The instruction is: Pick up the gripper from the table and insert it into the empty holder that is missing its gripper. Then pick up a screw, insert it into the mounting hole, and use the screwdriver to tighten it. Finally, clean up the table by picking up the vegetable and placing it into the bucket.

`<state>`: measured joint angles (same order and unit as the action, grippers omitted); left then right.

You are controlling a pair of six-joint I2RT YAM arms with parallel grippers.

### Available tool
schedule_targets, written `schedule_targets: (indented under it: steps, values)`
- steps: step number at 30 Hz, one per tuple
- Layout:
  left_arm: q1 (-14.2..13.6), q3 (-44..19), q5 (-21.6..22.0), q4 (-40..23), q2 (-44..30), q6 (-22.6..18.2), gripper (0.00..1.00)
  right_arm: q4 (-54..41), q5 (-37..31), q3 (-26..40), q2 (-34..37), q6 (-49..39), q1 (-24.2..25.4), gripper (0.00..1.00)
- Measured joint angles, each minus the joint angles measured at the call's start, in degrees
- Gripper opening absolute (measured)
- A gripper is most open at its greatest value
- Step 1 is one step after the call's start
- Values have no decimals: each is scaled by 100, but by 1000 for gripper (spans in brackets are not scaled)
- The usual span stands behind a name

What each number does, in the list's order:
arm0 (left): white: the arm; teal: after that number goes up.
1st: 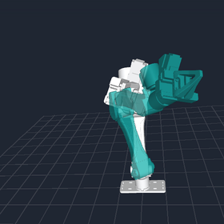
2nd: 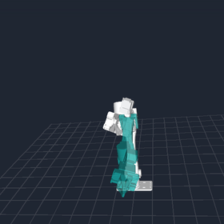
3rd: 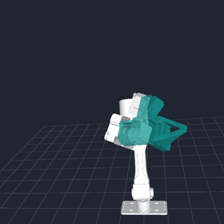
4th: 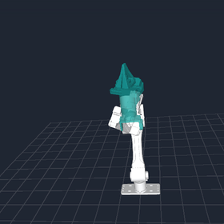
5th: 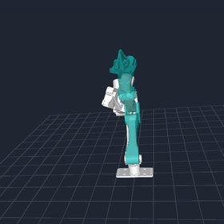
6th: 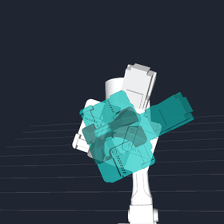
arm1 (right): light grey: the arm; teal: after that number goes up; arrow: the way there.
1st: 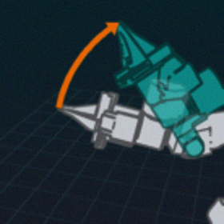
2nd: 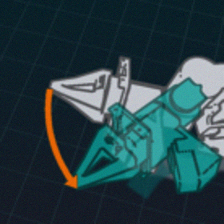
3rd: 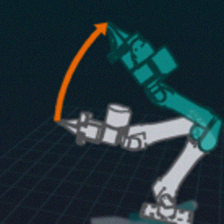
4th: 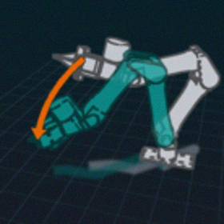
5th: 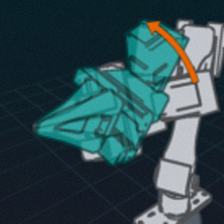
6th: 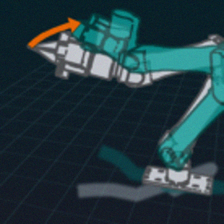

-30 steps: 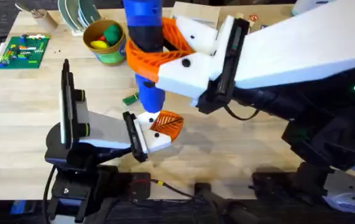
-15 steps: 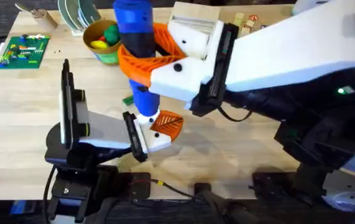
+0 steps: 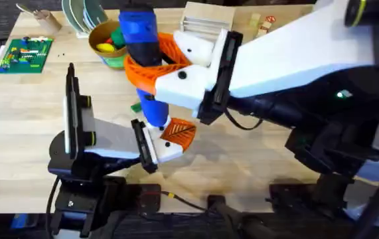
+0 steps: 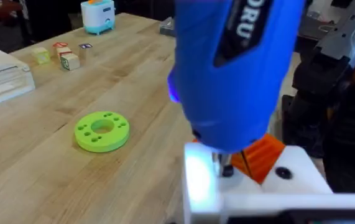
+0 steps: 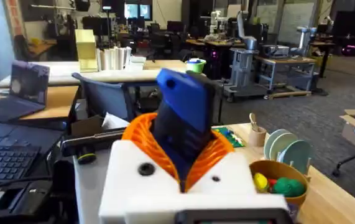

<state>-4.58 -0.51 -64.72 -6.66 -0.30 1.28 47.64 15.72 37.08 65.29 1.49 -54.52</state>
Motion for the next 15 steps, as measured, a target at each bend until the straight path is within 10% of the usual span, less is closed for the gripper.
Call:
schedule_targets:
  steps: [15]
  values:
    - [0,0,1,0,-1,0,13,87,1,-2,-19,25,-6,24]
